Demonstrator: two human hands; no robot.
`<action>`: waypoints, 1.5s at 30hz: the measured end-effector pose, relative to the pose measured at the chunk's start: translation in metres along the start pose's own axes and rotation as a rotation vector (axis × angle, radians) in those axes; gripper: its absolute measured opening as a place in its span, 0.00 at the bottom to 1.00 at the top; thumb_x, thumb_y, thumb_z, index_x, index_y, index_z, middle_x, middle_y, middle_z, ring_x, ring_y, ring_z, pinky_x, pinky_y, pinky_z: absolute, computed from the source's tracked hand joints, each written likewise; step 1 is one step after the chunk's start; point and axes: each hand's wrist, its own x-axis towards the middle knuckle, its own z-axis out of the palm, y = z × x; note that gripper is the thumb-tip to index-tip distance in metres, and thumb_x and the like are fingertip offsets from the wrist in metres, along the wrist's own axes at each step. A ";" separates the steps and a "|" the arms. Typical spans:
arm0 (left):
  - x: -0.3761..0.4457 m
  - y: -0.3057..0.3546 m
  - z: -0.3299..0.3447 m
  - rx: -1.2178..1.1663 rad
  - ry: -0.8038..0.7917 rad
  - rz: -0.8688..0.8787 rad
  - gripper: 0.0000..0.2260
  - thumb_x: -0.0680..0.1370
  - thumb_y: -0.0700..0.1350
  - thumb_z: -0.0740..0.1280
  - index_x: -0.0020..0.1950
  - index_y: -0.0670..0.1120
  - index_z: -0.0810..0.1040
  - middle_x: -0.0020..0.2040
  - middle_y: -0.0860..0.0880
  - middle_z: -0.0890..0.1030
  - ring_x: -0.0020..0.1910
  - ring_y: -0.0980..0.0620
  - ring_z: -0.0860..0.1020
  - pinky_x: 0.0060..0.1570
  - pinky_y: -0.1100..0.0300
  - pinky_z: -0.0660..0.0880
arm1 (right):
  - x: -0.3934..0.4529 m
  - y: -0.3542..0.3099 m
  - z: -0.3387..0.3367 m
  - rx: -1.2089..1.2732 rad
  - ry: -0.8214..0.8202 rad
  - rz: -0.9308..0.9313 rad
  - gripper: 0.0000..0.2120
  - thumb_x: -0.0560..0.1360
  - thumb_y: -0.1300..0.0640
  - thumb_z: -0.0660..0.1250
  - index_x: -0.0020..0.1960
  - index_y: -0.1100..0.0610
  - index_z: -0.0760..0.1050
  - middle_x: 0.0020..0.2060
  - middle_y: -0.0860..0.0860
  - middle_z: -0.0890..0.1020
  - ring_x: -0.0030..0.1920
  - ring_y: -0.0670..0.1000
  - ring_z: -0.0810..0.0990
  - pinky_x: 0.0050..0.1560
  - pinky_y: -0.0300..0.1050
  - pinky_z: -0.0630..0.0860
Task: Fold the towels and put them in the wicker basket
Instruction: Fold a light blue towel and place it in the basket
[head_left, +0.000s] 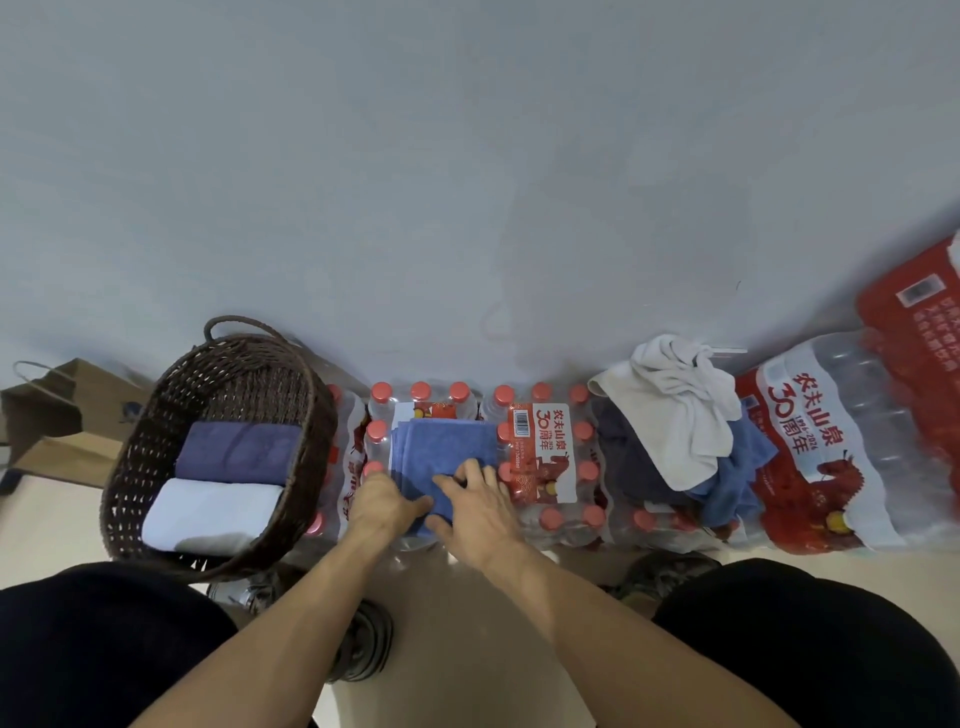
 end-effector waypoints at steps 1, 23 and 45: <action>0.001 -0.001 -0.001 -0.025 -0.020 -0.016 0.27 0.67 0.50 0.79 0.55 0.44 0.67 0.39 0.53 0.71 0.38 0.53 0.72 0.29 0.64 0.64 | 0.000 0.001 -0.001 0.004 -0.018 -0.002 0.29 0.76 0.42 0.64 0.74 0.48 0.64 0.60 0.52 0.64 0.61 0.56 0.65 0.65 0.53 0.67; -0.080 0.089 -0.076 0.158 0.043 0.955 0.02 0.72 0.39 0.71 0.40 0.45 0.83 0.34 0.51 0.81 0.32 0.52 0.76 0.36 0.59 0.71 | -0.015 -0.002 -0.128 0.025 0.281 -0.349 0.36 0.61 0.39 0.77 0.65 0.51 0.72 0.65 0.53 0.70 0.69 0.56 0.64 0.70 0.55 0.58; -0.025 0.104 -0.011 -0.386 -0.228 0.505 0.09 0.76 0.39 0.72 0.54 0.46 0.77 0.45 0.52 0.80 0.45 0.54 0.79 0.47 0.66 0.78 | -0.037 0.120 -0.146 0.705 -0.088 0.371 0.10 0.79 0.54 0.67 0.58 0.57 0.78 0.50 0.50 0.83 0.49 0.50 0.80 0.47 0.39 0.77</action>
